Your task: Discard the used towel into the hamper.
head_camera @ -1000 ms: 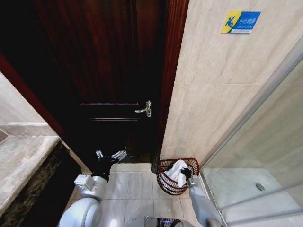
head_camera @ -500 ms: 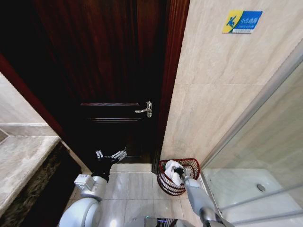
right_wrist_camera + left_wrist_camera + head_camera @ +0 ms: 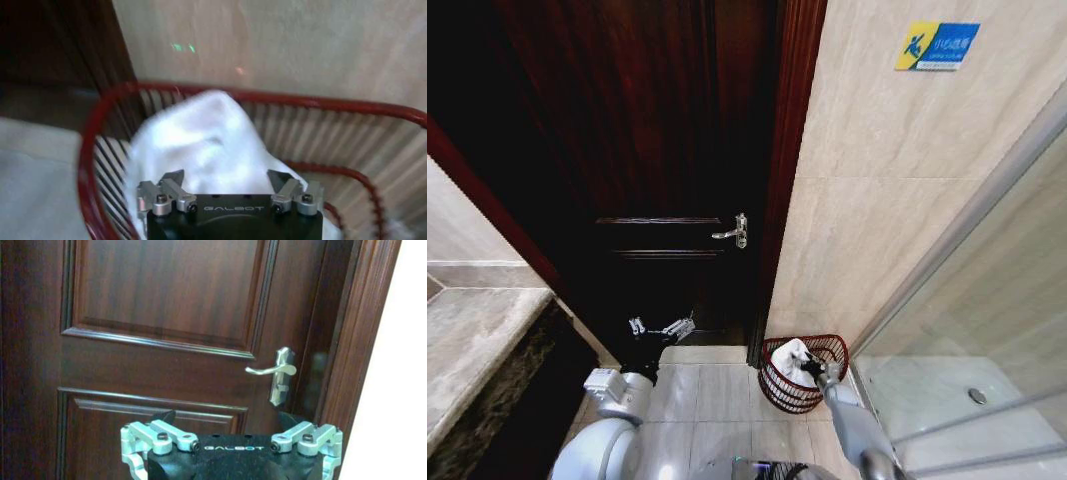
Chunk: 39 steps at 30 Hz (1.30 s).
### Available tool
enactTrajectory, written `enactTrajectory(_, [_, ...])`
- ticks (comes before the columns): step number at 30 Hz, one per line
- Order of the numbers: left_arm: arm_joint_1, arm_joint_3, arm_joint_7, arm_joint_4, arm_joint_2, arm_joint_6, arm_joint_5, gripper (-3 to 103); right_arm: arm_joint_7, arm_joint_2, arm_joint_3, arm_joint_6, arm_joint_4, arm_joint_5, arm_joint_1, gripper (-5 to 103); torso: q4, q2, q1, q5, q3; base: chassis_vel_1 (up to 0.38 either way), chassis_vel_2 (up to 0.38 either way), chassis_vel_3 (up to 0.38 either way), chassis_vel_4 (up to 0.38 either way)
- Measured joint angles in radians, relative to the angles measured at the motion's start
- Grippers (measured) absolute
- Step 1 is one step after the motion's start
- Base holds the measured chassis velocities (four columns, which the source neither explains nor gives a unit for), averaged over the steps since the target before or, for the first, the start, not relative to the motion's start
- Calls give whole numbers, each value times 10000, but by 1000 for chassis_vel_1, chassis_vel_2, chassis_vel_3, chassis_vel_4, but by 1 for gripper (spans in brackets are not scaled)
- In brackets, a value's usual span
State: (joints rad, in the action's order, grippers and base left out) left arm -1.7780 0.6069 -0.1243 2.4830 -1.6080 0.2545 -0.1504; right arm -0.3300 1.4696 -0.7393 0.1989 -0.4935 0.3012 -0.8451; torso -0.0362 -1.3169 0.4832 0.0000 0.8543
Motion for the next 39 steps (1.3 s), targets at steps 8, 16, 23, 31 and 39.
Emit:
enactTrajectory(8, [0, 0, 0, 0, 0, 0, 0, 100, 1226, -269, 79, 768, -684, -1923, -558, 100, 0, 0, 0, 4, 0, 0, 0, 0, 0])
enactTrajectory(16, [0, 0, 0, 0, 0, 0, 0, 100, 517, -233, 255, -326, -5994, -4272, -3036, 100, 0, 0, -1, -1, -1, 0, 0, 0, 0])
enactTrajectory(23, [0, 0, 0, 0, -1, 0, 0, 100, 503, -222, 271, -1575, -11563, -5680, -5548, 100, 1, -1, -2, -6, -2, 0, 0, 0, 0])
enactTrajectory(31, [0, 0, 0, 0, 0, 0, 0, 100, 1062, 242, 222, -1852, -16477, -6337, -7555, 100, 0, -1, -1, 0, -1, 0, 0, 0, 0])
enactTrajectory(39, [0, 0, 0, 1, 0, 0, 0, 100, 1213, 590, 128, -1643, -19125, -6223, -8611, 100, 1, -1, -2, -1, -1, 0, 0, 0, 0])
